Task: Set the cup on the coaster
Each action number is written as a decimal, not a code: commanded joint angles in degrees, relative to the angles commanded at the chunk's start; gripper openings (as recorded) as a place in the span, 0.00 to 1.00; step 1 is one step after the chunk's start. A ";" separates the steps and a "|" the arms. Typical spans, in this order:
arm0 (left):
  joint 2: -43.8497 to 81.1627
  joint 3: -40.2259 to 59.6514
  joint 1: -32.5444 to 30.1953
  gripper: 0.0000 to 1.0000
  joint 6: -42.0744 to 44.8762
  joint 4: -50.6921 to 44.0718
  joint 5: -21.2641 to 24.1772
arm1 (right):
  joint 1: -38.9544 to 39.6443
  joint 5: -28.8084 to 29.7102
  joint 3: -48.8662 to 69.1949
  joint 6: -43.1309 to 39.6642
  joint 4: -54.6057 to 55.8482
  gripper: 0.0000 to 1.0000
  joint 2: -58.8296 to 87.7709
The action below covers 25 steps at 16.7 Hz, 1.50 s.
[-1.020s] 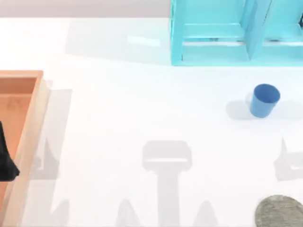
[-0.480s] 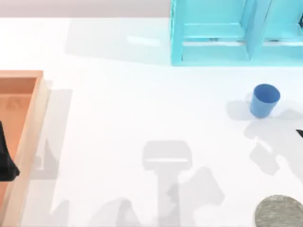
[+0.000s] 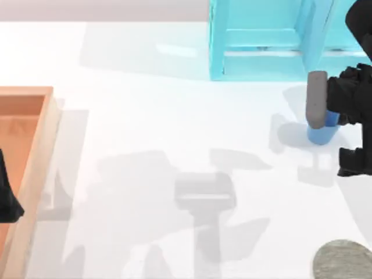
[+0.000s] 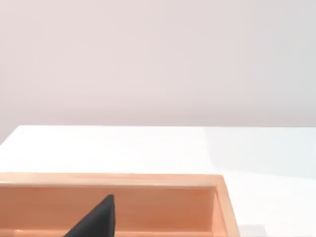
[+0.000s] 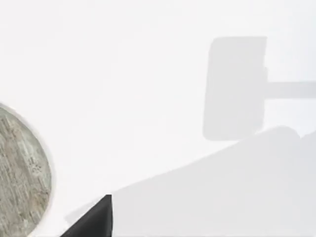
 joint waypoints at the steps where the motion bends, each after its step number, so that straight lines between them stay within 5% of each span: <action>1: 0.00 0.00 0.00 1.00 0.00 0.00 0.00 | -0.15 0.44 4.20 -2.52 -2.90 1.00 4.28; 11: 0.00 0.00 0.00 1.00 0.00 0.00 0.00 | -3.79 3.94 32.37 -15.15 -16.10 1.00 21.12; 18: 0.00 0.00 0.00 1.00 0.00 0.00 0.00 | -3.62 3.94 31.63 -15.10 -15.11 1.00 21.22; 25: 0.00 0.00 0.00 1.00 0.00 0.00 0.00 | -3.69 4.00 18.43 -15.04 1.26 1.00 23.91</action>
